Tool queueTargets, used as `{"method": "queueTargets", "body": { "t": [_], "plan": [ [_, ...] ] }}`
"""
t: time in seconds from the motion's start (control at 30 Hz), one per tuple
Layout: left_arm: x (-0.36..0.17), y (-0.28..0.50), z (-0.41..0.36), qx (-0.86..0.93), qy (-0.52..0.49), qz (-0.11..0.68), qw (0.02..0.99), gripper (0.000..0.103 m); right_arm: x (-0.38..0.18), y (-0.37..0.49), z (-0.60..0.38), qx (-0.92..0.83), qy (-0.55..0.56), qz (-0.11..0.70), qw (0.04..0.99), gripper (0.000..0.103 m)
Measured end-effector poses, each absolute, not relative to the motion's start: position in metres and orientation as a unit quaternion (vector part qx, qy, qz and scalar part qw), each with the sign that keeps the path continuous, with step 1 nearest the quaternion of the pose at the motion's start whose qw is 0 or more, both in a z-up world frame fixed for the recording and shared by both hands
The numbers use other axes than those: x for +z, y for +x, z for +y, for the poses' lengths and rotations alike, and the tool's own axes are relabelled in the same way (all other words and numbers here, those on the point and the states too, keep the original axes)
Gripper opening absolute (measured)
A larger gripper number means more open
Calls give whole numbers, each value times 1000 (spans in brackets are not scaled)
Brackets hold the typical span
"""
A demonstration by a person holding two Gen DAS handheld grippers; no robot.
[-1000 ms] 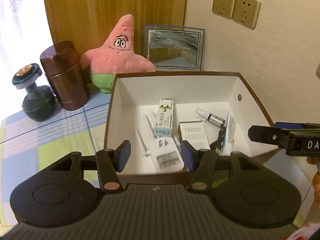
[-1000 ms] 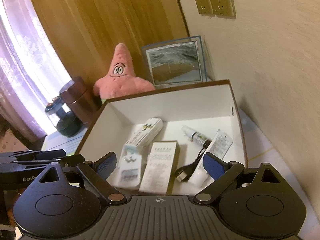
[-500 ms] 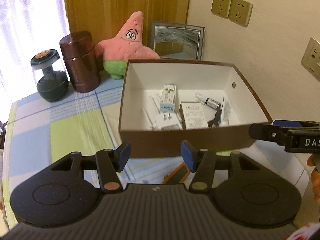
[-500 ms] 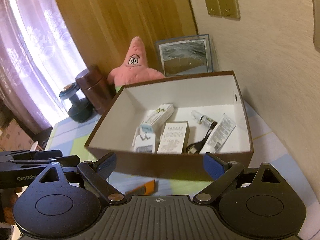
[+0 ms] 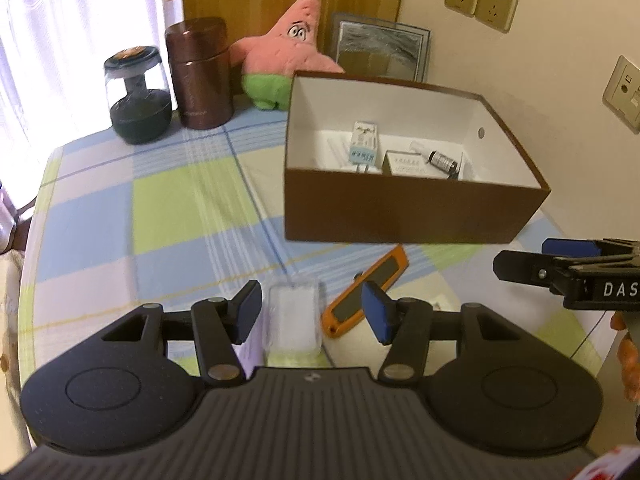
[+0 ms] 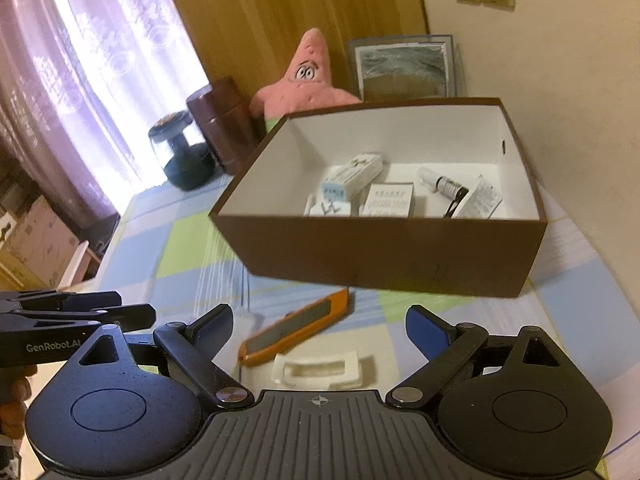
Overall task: Organize rigid objects
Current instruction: 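Move both tools back toward the remaining items on the bed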
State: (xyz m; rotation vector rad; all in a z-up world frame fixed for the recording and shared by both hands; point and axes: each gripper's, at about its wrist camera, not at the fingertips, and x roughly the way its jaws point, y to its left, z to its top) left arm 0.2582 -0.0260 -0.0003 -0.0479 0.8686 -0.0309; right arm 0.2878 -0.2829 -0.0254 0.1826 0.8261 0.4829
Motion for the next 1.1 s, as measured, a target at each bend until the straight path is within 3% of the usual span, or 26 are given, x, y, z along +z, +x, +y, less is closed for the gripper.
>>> {"method": "queueTargets", "body": {
  "t": [0.57, 1.1],
  "plan": [
    [-33, 212, 1, 8, -43, 451, 891, 52, -58, 260, -252, 254, 46, 418, 871, 91],
    [-68, 218, 5, 12, -39, 476, 878, 52, -97, 268, -235, 253, 9, 452, 855, 91]
  ]
}}
